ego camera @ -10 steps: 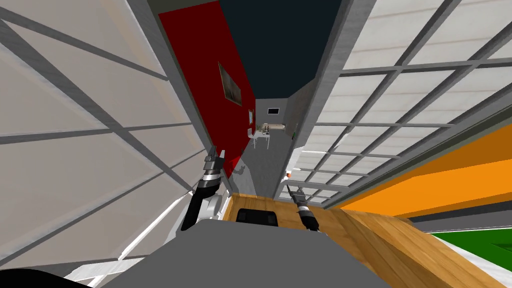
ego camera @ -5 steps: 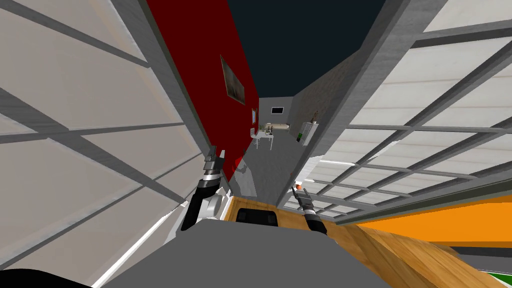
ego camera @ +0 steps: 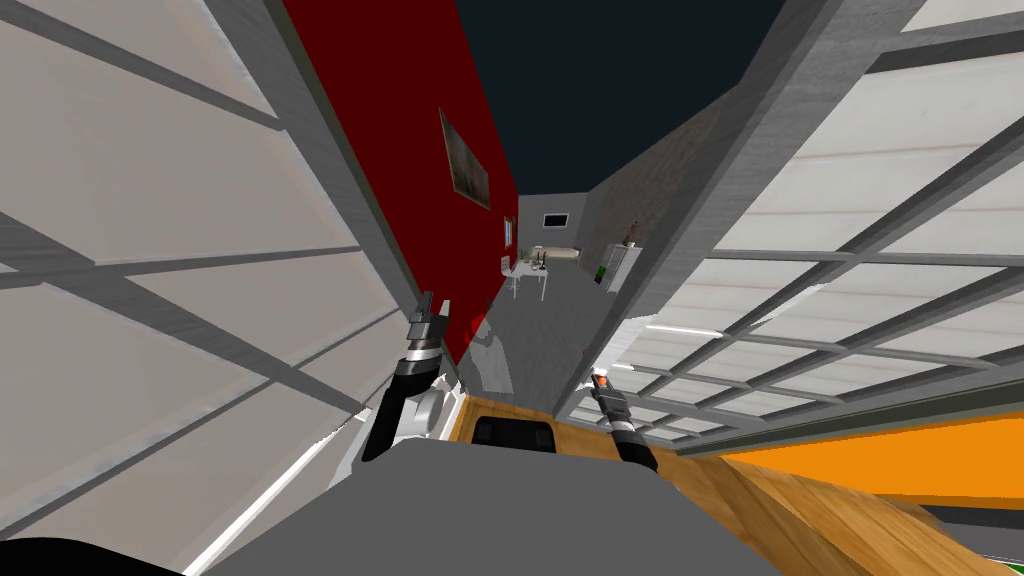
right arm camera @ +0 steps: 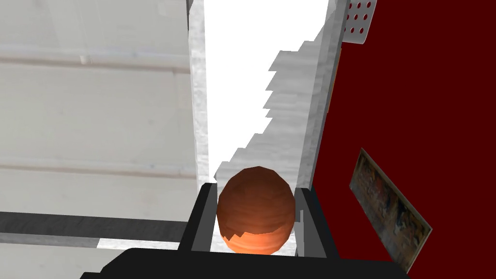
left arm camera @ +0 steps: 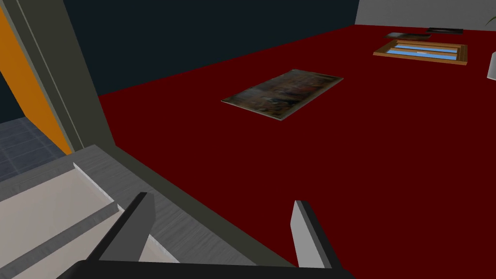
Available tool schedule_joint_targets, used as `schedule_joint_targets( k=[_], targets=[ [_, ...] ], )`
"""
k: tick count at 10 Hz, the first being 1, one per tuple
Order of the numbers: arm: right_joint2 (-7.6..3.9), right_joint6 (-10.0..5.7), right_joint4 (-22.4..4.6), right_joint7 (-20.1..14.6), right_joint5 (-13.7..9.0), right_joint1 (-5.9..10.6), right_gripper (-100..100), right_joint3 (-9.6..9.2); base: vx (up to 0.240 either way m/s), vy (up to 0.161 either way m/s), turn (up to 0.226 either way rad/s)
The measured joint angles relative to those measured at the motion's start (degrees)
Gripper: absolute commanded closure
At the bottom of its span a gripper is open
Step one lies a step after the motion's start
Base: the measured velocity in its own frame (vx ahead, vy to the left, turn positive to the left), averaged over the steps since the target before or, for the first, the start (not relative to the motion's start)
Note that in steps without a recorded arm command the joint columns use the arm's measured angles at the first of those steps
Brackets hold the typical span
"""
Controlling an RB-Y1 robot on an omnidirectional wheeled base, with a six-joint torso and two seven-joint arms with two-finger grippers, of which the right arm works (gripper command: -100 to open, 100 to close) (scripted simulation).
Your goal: Pull the door open
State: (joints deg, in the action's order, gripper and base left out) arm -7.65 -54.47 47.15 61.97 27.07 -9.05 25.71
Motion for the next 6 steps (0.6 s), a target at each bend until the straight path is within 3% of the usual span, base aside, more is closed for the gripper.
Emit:
schedule_joint_targets(
  k=[3, 6],
  targets=[
    [0.02, -0.01, 0.0, 0.0, 0.0, 0.0, 100, -0.05, -0.007, -0.002, 0.014],
    [-0.31, 0.1, -0.1, -3.1, -1.5, 0.05, 100, -0.79, -0.03, -0.014, 0.038]
  ],
)
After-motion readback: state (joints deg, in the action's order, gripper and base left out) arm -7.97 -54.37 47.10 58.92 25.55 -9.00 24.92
